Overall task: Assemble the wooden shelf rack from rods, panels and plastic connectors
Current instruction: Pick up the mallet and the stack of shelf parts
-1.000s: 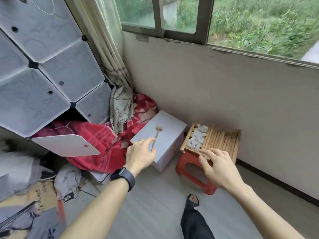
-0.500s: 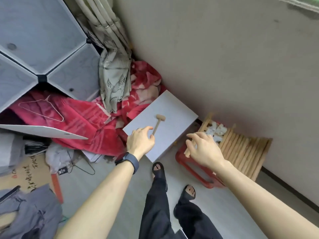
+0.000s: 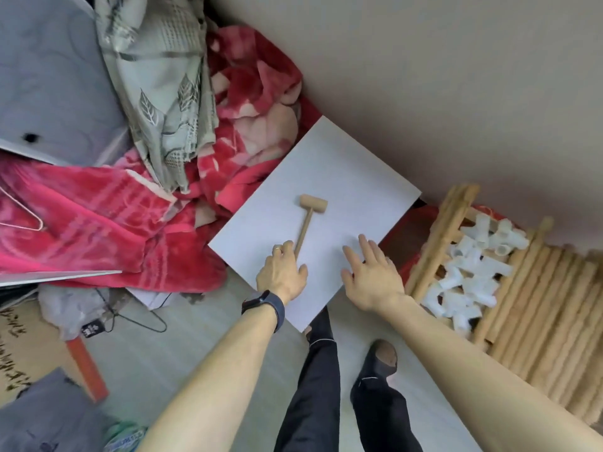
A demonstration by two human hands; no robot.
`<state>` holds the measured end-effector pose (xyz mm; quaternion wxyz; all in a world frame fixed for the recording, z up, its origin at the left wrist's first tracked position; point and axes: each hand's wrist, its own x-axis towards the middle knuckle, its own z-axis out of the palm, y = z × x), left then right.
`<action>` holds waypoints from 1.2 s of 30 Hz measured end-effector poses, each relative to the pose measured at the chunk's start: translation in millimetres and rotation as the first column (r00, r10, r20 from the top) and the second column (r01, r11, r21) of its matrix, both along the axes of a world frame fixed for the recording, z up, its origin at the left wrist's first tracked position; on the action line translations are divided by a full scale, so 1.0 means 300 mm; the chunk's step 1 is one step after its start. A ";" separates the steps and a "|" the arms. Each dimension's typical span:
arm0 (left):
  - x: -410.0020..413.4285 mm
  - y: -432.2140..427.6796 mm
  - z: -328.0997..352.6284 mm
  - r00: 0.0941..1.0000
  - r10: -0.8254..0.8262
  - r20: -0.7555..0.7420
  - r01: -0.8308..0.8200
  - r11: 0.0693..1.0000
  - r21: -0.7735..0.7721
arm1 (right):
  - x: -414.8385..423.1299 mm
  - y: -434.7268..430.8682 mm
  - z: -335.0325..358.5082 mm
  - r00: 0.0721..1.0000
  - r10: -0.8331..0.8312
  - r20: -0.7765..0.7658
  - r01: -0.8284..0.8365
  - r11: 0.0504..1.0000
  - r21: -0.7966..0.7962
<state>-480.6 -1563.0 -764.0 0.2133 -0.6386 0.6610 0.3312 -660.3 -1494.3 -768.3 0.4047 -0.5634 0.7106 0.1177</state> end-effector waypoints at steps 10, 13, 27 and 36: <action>0.036 -0.063 -0.096 0.997 0.018 -0.070 -0.015 0.999 0.049 | 0.025 -0.043 -0.070 0.996 -0.046 0.074 0.032 0.982 0.186; 0.033 -0.076 -0.030 0.992 0.022 -0.121 -0.010 0.995 0.100 | -0.002 -0.105 0.014 0.906 -0.372 0.201 0.310 0.908 0.282; -0.447 0.073 0.360 0.660 -0.555 -0.507 0.523 0.823 -0.220 | -0.282 0.160 0.440 0.208 -0.836 0.507 0.973 0.229 -0.021; -0.653 0.188 0.234 0.808 -0.381 -0.450 0.376 0.921 -0.104 | -0.565 0.601 0.374 0.339 -0.941 0.002 0.901 0.324 -0.290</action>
